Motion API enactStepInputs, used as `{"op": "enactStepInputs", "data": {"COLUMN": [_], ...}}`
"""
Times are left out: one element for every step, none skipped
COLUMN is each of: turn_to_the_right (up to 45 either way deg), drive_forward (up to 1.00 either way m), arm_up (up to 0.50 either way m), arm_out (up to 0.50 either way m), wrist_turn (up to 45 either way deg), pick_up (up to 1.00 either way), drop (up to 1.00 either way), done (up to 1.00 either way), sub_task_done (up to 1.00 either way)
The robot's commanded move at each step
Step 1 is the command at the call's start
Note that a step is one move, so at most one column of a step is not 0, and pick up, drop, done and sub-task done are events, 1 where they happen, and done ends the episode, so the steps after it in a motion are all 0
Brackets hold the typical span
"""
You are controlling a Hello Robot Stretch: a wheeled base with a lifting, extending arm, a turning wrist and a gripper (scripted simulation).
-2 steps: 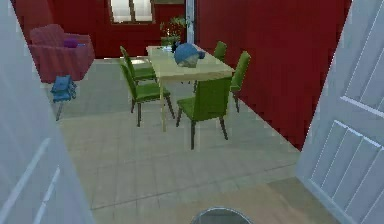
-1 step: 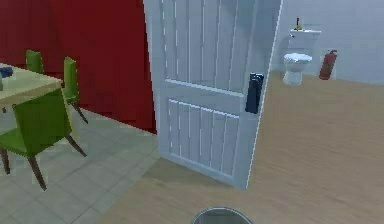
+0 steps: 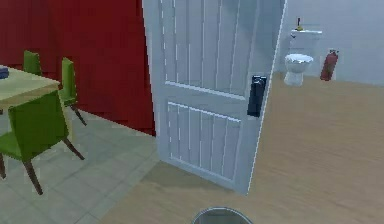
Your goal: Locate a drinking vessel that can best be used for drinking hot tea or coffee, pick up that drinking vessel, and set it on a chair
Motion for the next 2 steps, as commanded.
{"op": "enactStepInputs", "data": {"turn_to_the_right": [-45.0, -12.0], "drive_forward": [0.0, 0.0], "arm_up": [0.0, 0.0], "arm_out": [0.0, 0.0], "wrist_turn": [0.0, 0.0], "pick_up": [0.0, 0.0], "drop": [0.0, 0.0], "done": [0.0, 0.0], "sub_task_done": [0.0, 0.0]}}
